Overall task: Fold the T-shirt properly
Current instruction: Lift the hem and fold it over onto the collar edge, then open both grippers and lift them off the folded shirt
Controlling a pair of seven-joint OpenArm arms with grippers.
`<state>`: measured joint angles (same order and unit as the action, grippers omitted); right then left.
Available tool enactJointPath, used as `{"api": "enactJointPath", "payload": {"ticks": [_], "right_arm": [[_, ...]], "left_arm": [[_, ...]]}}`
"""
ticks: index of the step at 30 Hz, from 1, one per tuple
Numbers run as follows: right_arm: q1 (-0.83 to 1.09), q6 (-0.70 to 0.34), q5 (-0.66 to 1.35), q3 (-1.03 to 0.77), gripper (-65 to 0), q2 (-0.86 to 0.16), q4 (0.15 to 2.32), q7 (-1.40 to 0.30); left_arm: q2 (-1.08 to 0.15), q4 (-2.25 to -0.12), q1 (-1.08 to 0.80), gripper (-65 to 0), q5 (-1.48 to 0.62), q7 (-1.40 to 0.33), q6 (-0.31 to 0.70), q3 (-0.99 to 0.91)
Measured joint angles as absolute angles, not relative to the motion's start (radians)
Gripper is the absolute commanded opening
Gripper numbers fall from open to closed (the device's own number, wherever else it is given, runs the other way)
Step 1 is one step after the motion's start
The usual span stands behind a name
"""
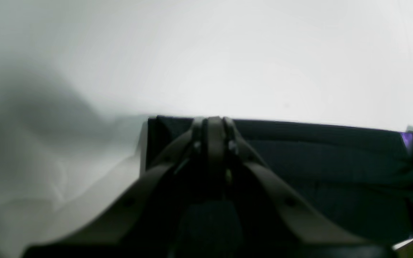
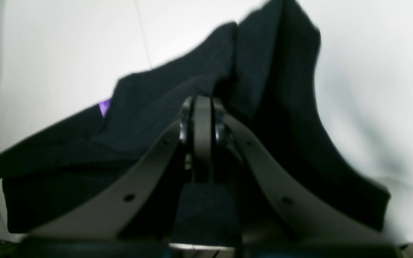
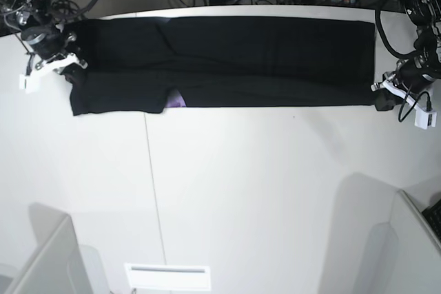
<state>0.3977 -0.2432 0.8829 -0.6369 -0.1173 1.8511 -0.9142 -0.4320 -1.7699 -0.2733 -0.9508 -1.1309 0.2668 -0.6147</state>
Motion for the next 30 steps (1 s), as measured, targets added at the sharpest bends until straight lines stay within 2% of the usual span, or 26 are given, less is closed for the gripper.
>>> {"api": "enactJointPath", "payload": {"ticks": [4,22,28,29,30], "right_arm": [[0.434,-0.243,0.880,-0.637,-65.0,-0.078,1.870,-0.921],[0.464,-0.243,0.868,-0.636,-65.0,-0.093,1.872,-0.914],[0.467,-0.243,0.785,-0.633,-65.0,-0.081,1.872,-0.913],[0.470,-0.243,0.786,-0.633,-65.0,-0.082,1.872,-0.913],[0.472,-0.243,0.785,-0.633,-65.0,-0.082,1.872,-0.913]], "left_arm": [[-0.432,-1.770,-0.302,-65.0,-0.947,-1.135,0.266,-0.615],[-0.463,-1.766,-0.363,-65.0,-0.950,-1.134,0.267,-0.614],[-0.463,-1.766,-0.371,-65.0,-0.951,-1.134,0.266,-0.614],[-0.463,-1.766,-0.371,-64.7,-0.950,-1.134,0.266,-0.614],[-0.463,-1.765,-0.374,-59.9,-0.950,-1.134,0.266,-0.614]]}}
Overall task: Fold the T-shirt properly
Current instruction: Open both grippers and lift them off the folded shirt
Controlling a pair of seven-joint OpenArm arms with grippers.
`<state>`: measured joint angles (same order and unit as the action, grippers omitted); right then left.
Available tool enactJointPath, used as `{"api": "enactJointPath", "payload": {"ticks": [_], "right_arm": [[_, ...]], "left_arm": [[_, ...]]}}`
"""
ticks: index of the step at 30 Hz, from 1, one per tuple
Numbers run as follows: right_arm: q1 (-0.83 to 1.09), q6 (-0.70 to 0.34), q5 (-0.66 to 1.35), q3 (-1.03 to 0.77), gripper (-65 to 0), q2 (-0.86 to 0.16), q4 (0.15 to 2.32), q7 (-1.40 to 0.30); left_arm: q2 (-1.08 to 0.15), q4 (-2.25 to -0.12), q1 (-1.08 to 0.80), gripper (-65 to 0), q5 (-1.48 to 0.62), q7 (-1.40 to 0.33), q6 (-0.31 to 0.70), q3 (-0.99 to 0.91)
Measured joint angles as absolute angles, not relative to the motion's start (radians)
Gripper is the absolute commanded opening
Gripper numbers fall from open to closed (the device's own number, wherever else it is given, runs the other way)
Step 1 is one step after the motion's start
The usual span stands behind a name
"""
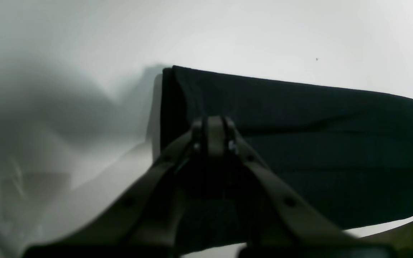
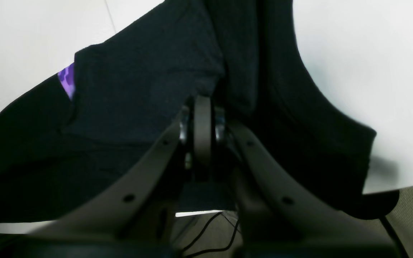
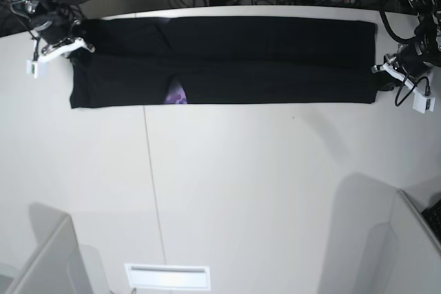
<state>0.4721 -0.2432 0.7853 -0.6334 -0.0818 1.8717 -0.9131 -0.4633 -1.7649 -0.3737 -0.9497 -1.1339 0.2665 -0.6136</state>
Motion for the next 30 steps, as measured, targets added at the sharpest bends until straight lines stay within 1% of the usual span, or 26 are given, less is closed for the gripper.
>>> {"api": "enactJointPath", "payload": {"ticks": [1,3,4,5,7,9,12,13,14,16,17,19,20,23,26,30], "right_arm": [[0.476,-0.243,0.785,-0.633,-62.3,-0.081,1.872,-0.913],[0.482,-0.243,0.781,-0.635,-50.7,-0.082,1.872,-0.913],[0.484,-0.243,0.782,-0.635,-46.2,-0.082,1.872,-0.913],[0.484,-0.243,0.781,-0.636,-43.4,-0.082,1.872,-0.913],[0.486,-0.243,0.782,-0.636,-42.8,-0.082,1.872,-0.912],[0.487,-0.243,0.781,-0.636,-42.8,-0.083,1.872,-0.912],[0.488,-0.243,0.777,-0.636,-42.8,-0.086,1.912,-0.912],[0.488,-0.243,0.780,-0.632,-42.9,-0.090,1.933,-0.909],[0.483,-0.243,0.781,-0.629,-43.1,-0.093,1.947,-0.909],[0.461,-0.243,0.781,-0.623,-45.8,-0.093,1.947,-0.912],[0.448,-0.244,0.767,-0.613,-50.3,-0.094,1.938,-0.906],[0.432,-0.244,0.694,-0.575,-62.6,-0.096,1.923,-0.906],[0.428,-0.244,0.650,-0.552,-65.0,-0.095,1.921,-0.907],[0.414,-0.244,0.538,-0.492,-65.0,-0.087,1.917,-0.908],[0.392,-0.251,0.453,-0.441,-65.0,-0.079,1.901,-0.905],[0.350,-0.253,0.387,-0.433,-65.0,-0.063,1.786,-0.902]], "left_arm": [[-0.464,-1.765,-0.380,-54.5,-0.951,-1.134,0.266,-0.614],[-0.463,-1.765,-0.385,-41.6,-0.944,-1.134,0.266,-0.615],[-0.463,-1.765,-0.388,-35.4,-0.945,-1.134,0.266,-0.616],[-0.463,-1.765,-0.389,-29.0,-0.945,-1.134,0.266,-0.619],[-0.463,-1.765,-0.389,-20.9,-0.944,-1.134,0.266,-0.621],[-0.463,-1.768,-0.391,-15.1,-0.946,-1.134,0.266,-0.621],[-0.463,-1.776,-0.391,-14.8,-0.948,-1.134,0.266,-0.621],[-0.463,-1.787,-0.391,-15.1,-0.948,-1.134,0.266,-0.621],[-0.463,-1.799,-0.390,-17.3,-0.947,-1.133,0.266,-0.620],[-0.455,-1.800,-0.379,-27.5,-0.951,-1.126,0.266,-0.613],[-0.442,-1.788,-0.373,-35.5,-0.950,-1.114,0.266,-0.605],[-0.418,-1.755,-0.360,-55.8,-0.922,-1.124,0.267,-0.583],[-0.409,-1.747,-0.356,-65.0,-0.886,-1.128,0.266,-0.579],[-0.381,-1.737,-0.344,-65.0,-0.757,-1.117,0.265,-0.569],[-0.323,-1.735,-0.339,-65.0,-0.614,-1.120,0.267,-0.567],[-0.296,-1.709,-0.320,-65.0,-0.509,-1.114,0.270,-0.566]]}}
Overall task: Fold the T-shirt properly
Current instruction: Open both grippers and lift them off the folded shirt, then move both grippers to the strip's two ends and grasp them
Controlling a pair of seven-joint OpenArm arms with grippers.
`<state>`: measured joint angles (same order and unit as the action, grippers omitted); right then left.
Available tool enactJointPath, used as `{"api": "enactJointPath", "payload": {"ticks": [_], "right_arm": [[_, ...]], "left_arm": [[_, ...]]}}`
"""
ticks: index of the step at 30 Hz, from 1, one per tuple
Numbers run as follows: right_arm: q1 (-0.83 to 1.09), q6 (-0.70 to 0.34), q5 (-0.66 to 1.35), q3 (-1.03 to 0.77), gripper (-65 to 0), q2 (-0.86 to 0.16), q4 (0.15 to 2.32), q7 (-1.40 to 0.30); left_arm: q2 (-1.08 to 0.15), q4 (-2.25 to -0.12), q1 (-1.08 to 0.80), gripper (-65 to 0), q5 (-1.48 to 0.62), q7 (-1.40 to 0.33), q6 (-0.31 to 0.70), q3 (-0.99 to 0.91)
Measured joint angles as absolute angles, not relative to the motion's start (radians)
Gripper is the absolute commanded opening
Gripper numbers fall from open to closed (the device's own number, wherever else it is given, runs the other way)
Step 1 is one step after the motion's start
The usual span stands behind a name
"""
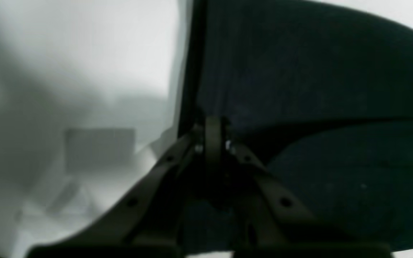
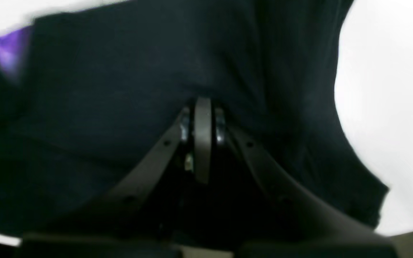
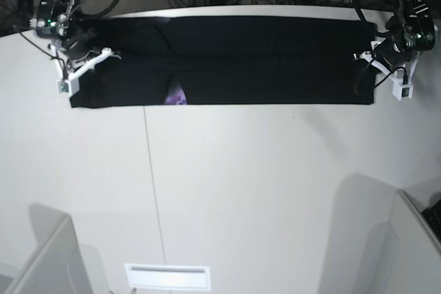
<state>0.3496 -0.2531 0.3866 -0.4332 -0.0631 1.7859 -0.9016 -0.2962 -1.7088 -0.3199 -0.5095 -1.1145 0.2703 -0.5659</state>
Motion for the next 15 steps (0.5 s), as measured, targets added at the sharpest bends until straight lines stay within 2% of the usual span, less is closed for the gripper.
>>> {"api": "enactJointPath", "payload": {"ticks": [5,9,15], "right_arm": [[0.308,-0.255,0.386,-0.432,-65.0,-0.074,1.665,-0.806],[0.298,-0.266,0.413,-0.437,-65.0,-0.079,1.612,-0.741],[0.187,-0.281,0.438,-0.436,-65.0,-0.113,1.470,-0.682]], "left_arm": [[-0.319,-1.570,-0.266,-65.0,-0.486,-1.069,0.267,-0.497],[-0.322,-1.484,-0.224,-65.0,-0.487,-0.896,0.273,-0.441],[-0.322,-1.383,-0.114,-65.0,-0.476,-0.880,0.288,-0.412]]}}
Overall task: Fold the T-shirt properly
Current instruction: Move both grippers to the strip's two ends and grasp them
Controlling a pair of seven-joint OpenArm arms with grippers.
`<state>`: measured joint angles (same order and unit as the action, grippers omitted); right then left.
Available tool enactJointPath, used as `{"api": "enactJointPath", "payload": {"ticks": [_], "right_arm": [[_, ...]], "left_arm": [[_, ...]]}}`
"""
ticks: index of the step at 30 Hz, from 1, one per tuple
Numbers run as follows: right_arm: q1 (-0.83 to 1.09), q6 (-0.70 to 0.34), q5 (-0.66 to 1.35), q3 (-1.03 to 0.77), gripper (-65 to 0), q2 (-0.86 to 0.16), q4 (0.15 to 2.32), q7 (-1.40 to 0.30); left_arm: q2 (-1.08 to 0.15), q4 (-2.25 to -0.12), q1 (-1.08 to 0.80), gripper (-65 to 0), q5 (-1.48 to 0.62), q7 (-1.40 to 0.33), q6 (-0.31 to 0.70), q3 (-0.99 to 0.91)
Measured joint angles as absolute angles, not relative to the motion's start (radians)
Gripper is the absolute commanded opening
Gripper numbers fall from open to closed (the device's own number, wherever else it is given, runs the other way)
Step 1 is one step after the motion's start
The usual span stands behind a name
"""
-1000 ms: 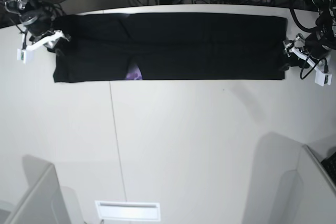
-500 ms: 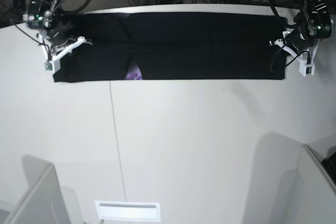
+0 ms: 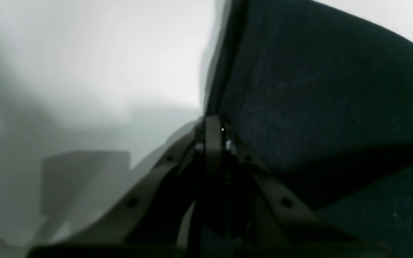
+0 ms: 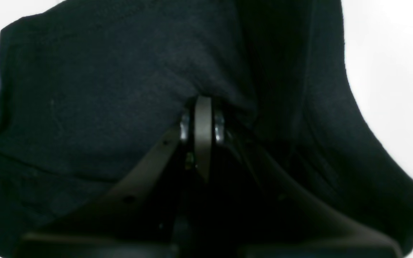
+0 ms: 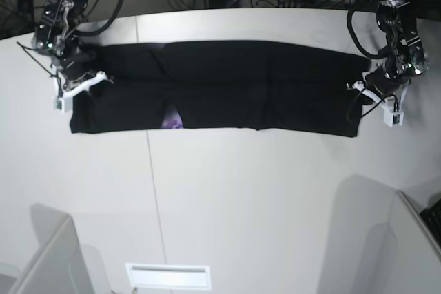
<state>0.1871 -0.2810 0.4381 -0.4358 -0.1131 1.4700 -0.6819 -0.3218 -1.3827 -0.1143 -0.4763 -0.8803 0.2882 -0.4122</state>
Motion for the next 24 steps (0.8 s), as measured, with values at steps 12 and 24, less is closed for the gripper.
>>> {"api": "enactJointPath", "payload": {"ticks": [12,24], "right_arm": [[-0.033,-0.268,0.387,-0.434,-65.0,-0.131,1.321,-0.740],[0.059,-0.250,0.361,-0.430,-65.0,-0.097,1.630,-0.828]], "left_arm": [[-0.308,-1.242,0.105,-65.0,-0.351,-0.939,0.288,-0.408],[-0.360,-1.552,0.016,-65.0,-0.673,-1.134,0.263,-0.664]]}}
